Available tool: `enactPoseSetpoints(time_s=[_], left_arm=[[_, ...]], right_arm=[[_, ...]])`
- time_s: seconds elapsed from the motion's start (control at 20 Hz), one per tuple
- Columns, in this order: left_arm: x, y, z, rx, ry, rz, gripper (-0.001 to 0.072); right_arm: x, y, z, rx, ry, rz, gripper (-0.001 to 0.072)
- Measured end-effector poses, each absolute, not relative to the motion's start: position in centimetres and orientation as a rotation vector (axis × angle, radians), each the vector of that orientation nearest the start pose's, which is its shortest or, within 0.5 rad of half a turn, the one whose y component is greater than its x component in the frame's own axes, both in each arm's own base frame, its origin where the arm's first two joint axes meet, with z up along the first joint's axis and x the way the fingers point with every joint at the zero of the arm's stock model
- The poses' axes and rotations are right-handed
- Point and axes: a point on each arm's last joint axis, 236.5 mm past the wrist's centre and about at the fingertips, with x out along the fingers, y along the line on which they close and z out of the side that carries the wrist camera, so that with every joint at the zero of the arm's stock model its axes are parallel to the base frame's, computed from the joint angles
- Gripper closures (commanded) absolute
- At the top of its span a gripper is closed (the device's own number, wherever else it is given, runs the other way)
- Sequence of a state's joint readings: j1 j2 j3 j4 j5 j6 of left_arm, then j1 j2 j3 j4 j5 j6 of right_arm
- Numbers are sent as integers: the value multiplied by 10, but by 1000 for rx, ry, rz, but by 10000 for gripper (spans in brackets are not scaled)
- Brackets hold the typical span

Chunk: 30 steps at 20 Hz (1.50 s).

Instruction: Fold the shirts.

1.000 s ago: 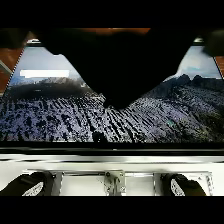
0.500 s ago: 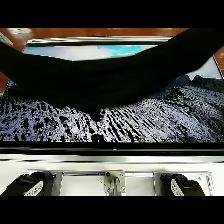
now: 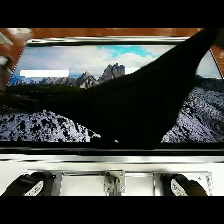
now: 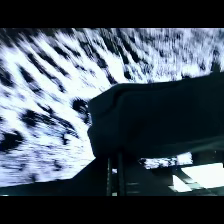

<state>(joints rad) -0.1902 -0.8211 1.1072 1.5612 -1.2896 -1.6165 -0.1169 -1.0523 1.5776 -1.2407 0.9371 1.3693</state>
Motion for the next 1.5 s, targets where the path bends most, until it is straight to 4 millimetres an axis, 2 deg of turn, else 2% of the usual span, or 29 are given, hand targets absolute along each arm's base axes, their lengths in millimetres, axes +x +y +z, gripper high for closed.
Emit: enactPoseSetpoints(time_s=[0.1, 0.2, 0.3, 0.35, 0.4, 0.45, 0.5, 0.6, 0.7, 0.8, 0.9, 0.95, 1.0, 1.1, 1.25, 1.4, 1.5], left_arm=[[305, -72, 86, -24, 1045, -170, 661], [305, -83, 48, -97, 1071, -180, 662], [302, -91, 15, -159, 1098, -180, 661], [301, -93, 2, -181, 1113, -177, 662], [301, -94, -7, -198, 1118, -173, 661], [300, -95, -15, -209, 1129, -170, 661], [301, -96, -20, -220, 1132, -166, 661], [302, -97, -26, -234, 1132, -162, 661], [302, -98, -28, -243, 1131, -161, 661], [302, -99, -30, -248, 1134, -161, 661], [300, -99, -31, -249, 1140, -161, 661], [300, -99, -32, -250, 1143, -161, 661], [299, -99, -32, -249, 1147, -161, 661], [299, -99, -32, -251, 1148, -161, 661], [298, -99, -32, -251, 1149, -162, 661], [298, -99, -33, -251, 1151, -162, 661], [298, -99, -33, -251, 1150, -162, 661]], right_arm=[[471, 20, 269, 159, 510, 188, 658], [503, 32, 210, 278, 632, 229, 657], [522, 48, 145, 410, 782, 269, 657], [524, 55, 118, 464, 854, 284, 622], [523, 62, 94, 512, 924, 299, 450], [520, 68, 76, 542, 983, 313, 160], [516, 72, 64, 571, 1031, 328, 64], [504, 70, 56, 595, 1094, 350, 64], [481, 56, 60, 559, 1159, 362, 64], [447, 26, 56, 473, 1260, 318, 64], [396, -3, 45, 431, 1395, 253, 64], [372, -8, 38, 445, 1447, 237, 63], [347, -8, 27, 475, 1493, 224, 29], [303, 4, 0, 553, 1563, 218, 28], [255, 42, -44, 729, 1613, 226, 29], [225, 68, -79, 811, 1639, 202, 29], [216, 79, -93, 813, 1641, 191, 30]])
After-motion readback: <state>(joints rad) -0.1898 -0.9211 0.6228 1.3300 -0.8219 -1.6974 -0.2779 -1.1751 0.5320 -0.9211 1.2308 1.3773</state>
